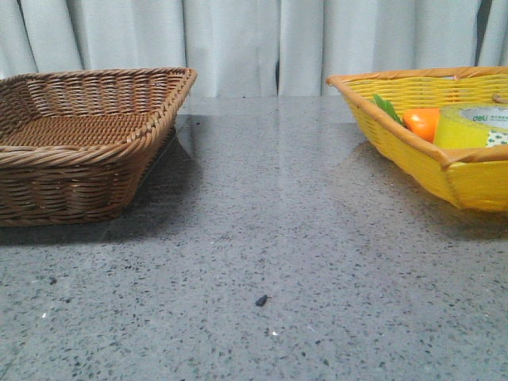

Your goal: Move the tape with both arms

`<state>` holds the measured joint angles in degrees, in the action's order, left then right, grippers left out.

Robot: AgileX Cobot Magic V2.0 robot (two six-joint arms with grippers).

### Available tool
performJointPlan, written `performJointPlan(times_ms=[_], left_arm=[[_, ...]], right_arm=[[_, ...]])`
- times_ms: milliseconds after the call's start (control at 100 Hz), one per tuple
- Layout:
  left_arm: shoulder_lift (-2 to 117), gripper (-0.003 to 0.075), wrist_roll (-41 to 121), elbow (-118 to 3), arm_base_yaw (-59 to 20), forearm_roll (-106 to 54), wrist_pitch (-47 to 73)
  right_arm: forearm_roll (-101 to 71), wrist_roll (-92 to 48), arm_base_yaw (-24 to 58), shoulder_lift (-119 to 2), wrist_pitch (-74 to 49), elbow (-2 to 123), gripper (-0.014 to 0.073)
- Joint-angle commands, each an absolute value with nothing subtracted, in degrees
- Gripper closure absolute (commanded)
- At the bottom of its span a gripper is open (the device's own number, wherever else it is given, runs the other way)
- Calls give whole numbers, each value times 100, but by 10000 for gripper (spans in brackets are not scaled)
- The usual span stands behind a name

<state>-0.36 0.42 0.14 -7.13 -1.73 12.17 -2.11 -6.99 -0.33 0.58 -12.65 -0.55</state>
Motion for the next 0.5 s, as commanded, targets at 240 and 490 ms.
performJointPlan(times_ms=[240,490], left_arm=[[-202,741,-72,75,-708,-632,543],[-202,741,-72,-48,-708,-830,532]], right_arm=[[-268,-703,-72,177,-241,-175,660],[-533,-703,-72,177,-232,-21,660]])
